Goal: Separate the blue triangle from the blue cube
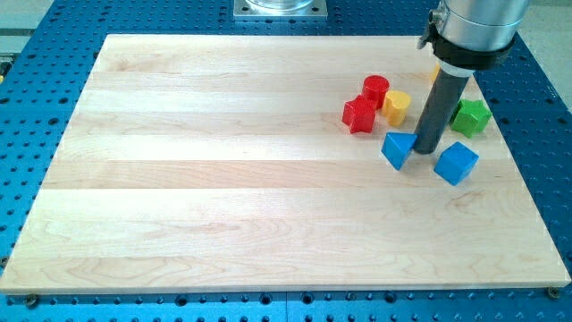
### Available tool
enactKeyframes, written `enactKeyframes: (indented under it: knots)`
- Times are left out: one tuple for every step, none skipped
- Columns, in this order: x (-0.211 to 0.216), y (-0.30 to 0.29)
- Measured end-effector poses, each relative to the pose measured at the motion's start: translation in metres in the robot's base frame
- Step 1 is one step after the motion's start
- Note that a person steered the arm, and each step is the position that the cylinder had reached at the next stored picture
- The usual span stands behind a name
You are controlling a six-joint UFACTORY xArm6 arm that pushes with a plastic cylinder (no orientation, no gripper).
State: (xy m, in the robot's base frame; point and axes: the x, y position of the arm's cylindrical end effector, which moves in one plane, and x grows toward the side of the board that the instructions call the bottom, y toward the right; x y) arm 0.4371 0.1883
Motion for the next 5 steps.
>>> enactKeyframes:
  knots:
    - [0.003, 0.0]
    - [0.026, -0.003]
    - [0.047, -0.021]
    - [0.063, -0.034]
    - [0.078, -0.055]
